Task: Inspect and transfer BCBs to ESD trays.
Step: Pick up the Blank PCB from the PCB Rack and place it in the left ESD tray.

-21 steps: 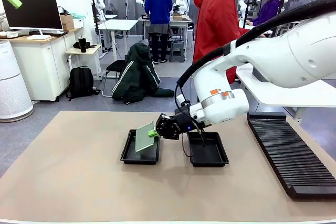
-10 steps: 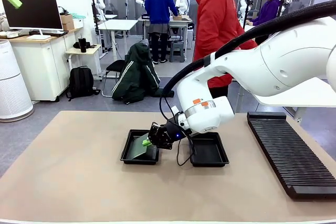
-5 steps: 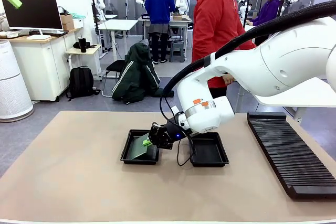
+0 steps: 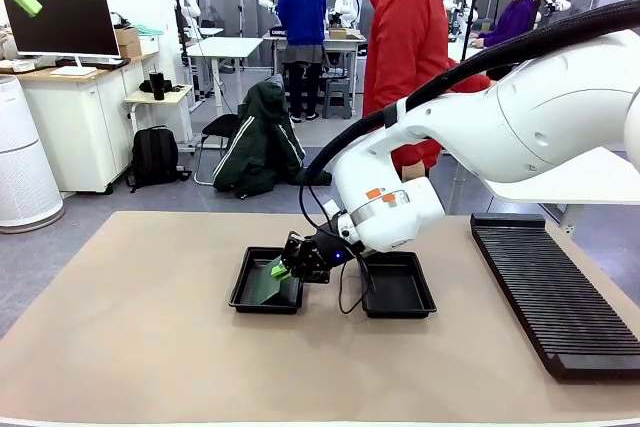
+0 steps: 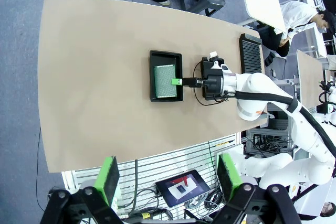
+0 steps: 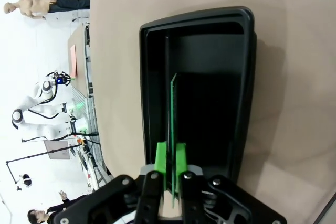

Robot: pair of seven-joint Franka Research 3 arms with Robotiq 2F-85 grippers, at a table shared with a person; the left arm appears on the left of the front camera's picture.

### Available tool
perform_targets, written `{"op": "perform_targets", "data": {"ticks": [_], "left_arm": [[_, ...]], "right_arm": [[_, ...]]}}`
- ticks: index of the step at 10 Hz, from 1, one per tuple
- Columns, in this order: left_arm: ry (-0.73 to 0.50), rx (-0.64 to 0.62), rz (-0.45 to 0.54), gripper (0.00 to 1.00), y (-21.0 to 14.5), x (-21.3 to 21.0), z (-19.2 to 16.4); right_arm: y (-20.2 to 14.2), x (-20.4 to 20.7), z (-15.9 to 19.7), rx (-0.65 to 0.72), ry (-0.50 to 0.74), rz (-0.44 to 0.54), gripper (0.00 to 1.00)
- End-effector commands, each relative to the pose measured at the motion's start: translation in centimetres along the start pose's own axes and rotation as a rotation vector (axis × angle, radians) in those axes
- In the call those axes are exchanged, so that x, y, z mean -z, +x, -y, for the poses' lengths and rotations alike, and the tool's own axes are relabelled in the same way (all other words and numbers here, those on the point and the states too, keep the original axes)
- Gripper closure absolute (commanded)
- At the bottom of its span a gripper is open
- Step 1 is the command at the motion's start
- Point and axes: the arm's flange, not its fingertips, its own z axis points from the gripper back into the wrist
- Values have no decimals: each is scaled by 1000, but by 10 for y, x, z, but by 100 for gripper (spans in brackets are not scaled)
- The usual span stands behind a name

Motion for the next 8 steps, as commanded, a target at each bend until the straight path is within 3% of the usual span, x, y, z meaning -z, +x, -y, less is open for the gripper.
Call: {"op": "perform_targets", "data": {"ticks": [1, 2, 5, 6, 7, 8], "left_arm": [[-1, -1, -1, 0, -2, 0, -1], [-1, -1, -1, 0, -2, 0, -1], [-1, -1, -1, 0, -2, 0, -1], [-1, -1, -1, 0, -2, 0, -1], [-1, -1, -1, 0, -2, 0, -1], [-1, -1, -1, 0, -2, 0, -1]], "right_arm": [[3, 0, -17, 7, -73, 0, 80], [4, -1, -18, 7, -83, -7, 72], [6, -2, -30, -12, -154, -10, 62], [7, -4, -36, -20, -193, -9, 54], [8, -6, -42, -29, -215, -9, 54], [9, -8, -48, -36, -241, -14, 45]]}}
